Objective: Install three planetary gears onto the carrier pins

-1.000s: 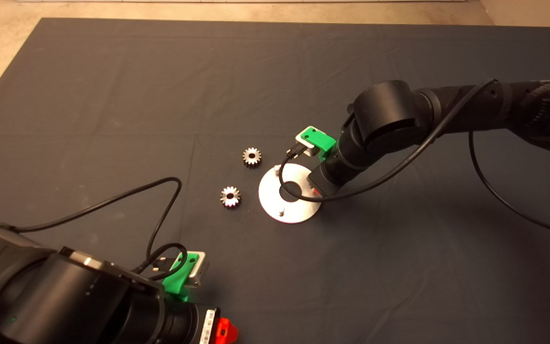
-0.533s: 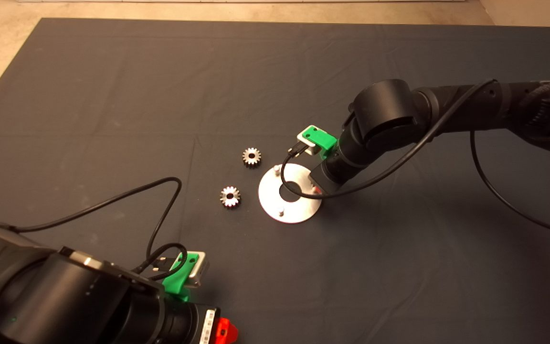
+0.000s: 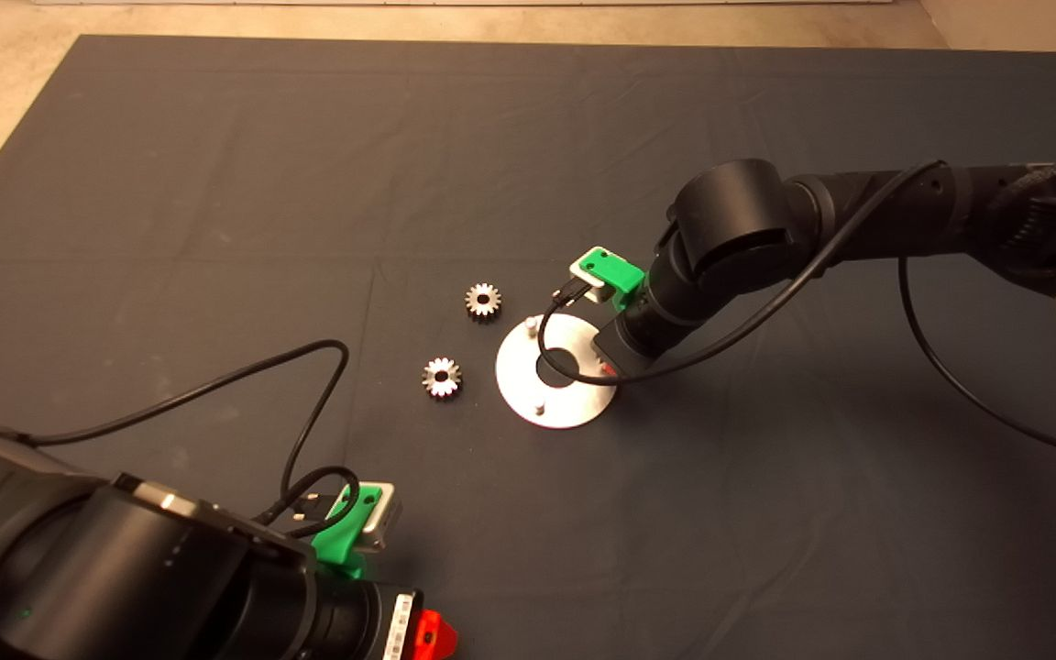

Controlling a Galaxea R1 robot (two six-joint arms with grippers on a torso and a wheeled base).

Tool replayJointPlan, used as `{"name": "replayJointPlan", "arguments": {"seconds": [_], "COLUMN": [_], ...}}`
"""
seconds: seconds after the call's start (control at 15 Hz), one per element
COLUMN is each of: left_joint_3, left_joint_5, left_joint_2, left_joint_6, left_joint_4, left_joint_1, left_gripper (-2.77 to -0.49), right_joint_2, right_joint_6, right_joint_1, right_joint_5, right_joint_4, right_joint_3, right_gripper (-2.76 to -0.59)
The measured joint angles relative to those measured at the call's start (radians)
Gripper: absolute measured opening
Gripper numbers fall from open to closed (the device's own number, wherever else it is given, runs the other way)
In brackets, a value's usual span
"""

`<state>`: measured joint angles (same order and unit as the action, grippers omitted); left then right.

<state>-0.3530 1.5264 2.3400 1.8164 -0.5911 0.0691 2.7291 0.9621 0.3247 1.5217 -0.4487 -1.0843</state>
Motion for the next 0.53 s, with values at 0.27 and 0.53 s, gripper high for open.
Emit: {"name": "replayJointPlan", "arguments": {"seconds": [0.27,0.53], "left_joint_3": [0.000,0.000], "left_joint_5": [0.000,0.000], "left_joint_2": [0.000,0.000], "left_joint_6": [0.000,0.000], "left_joint_4": [0.000,0.000], "left_joint_1": [0.000,0.000], "left_gripper": [-0.64,-0.64], "right_joint_2": [0.000,0.000], "right_joint_6": [0.000,0.000], "right_joint_1": [0.000,0.000], "right_joint_5": [-0.001,-0.001], "right_joint_4": [0.001,0.002], "right_joint_3": [-0.002,-0.003], "right_gripper": [-2.55,-2.55]}}
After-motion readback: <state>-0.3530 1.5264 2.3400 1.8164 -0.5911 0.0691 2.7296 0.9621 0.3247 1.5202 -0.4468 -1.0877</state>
